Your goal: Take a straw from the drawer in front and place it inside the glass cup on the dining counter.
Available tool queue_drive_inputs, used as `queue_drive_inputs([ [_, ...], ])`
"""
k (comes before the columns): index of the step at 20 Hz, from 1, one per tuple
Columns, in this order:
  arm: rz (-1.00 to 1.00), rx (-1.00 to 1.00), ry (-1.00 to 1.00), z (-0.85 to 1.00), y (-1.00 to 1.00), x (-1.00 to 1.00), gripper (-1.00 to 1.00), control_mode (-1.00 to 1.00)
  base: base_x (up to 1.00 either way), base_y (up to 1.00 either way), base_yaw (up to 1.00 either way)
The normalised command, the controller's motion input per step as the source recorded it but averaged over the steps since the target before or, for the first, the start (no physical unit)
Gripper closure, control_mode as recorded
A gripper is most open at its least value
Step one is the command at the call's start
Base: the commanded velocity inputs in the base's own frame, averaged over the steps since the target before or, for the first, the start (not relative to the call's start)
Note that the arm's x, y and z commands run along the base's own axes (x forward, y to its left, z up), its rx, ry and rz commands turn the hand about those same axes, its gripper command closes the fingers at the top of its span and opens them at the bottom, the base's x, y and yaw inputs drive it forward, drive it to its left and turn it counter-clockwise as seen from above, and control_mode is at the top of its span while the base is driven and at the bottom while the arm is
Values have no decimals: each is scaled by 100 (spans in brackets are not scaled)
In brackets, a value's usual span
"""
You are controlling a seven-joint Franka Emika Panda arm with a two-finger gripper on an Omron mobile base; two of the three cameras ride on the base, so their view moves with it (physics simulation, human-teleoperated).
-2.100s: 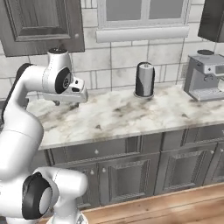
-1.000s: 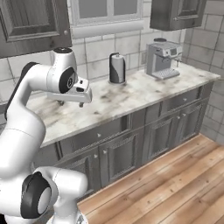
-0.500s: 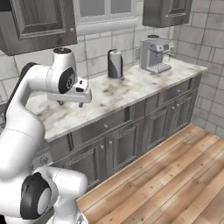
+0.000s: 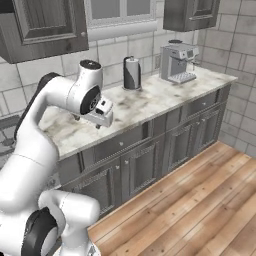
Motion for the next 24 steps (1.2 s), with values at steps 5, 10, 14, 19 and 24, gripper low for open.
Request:
queue_drive_inputs([
  [5, -3, 43, 2, -22, -99, 9, -100, -100, 0, 0, 0],
  [10, 0, 43, 0, -44, -70, 25, -100, -100, 0, 0, 0],
  [14, 0, 45, 0, -67, -24, 55, -100, -100, 0, 0, 0],
  [19, 0, 43, 0, -73, -3, 61, -100, -100, 0, 0, 0],
  [24, 0, 33, 0, -58, 0, 55, -100, -100, 0, 0, 0],
])
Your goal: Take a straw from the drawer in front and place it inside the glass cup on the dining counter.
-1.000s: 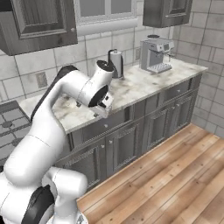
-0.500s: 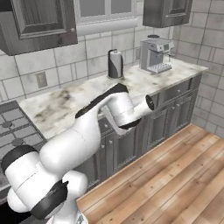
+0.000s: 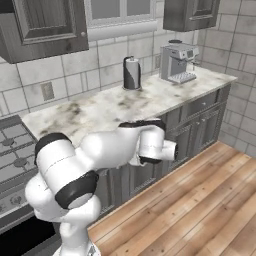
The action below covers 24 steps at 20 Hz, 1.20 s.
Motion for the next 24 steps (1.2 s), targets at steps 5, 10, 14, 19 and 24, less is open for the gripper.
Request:
queue_drive_inputs([
  [5, 0, 14, -1, -32, 0, 61, -100, -100, 0, 0, 0],
  [10, 0, 9, -1, -33, 0, 58, -100, -100, 0, 0, 0],
  [14, 0, 6, -3, -41, 0, 28, -100, -100, 0, 0, 0],
  [19, 0, 5, -4, -49, 9, 11, -100, -100, 0, 0, 0],
  [24, 0, 3, -8, -27, 28, 19, -100, -100, 0, 0, 0],
])
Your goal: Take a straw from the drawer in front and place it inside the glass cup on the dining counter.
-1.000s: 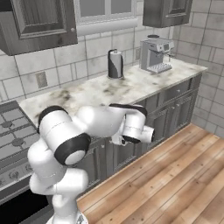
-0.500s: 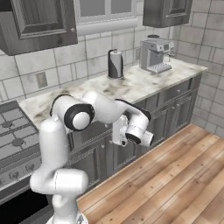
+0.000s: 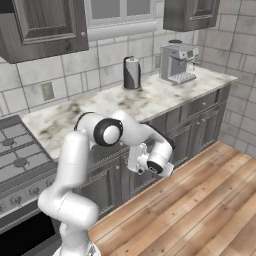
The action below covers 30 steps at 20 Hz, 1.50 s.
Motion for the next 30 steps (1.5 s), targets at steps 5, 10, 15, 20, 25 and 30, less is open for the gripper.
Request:
queue_drive_inputs([
  [5, 0, 1, -6, -14, 46, 28, -100, -100, 0, 0, 0],
  [10, 0, 0, -4, -16, 44, 19, -100, -100, 0, 0, 0],
  [15, 0, 0, -7, -11, 32, 11, -100, -100, 0, 0, 0],
  [20, -2, 0, -8, -1, 11, 30, -100, -100, 0, 0, 0],
  [25, -4, 0, -8, -3, 1, 34, -100, -100, 0, 0, 0],
  [30, -6, 0, -6, -18, 0, 22, -100, -100, 0, 0, 0],
])
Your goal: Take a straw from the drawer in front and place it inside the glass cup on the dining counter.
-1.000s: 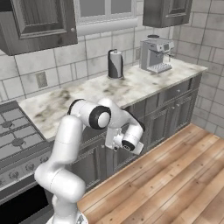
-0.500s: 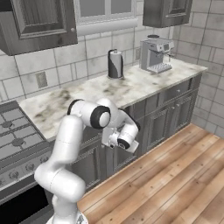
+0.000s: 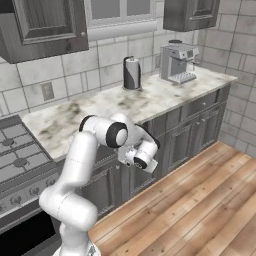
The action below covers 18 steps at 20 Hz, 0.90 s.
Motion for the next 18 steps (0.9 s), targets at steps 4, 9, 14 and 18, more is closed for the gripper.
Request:
queue_drive_inputs([
  [4, -8, 0, -5, -30, 0, 16, -100, -100, 0, 0, 0],
  [9, -9, 0, -3, -26, 0, 14, -100, -100, 0, 0, 0],
  [14, -9, 0, -4, -12, 2, 21, -100, -100, 0, 0, 0],
  [18, -10, 0, -2, -4, 0, 33, -100, -100, 0, 0, 0],
])
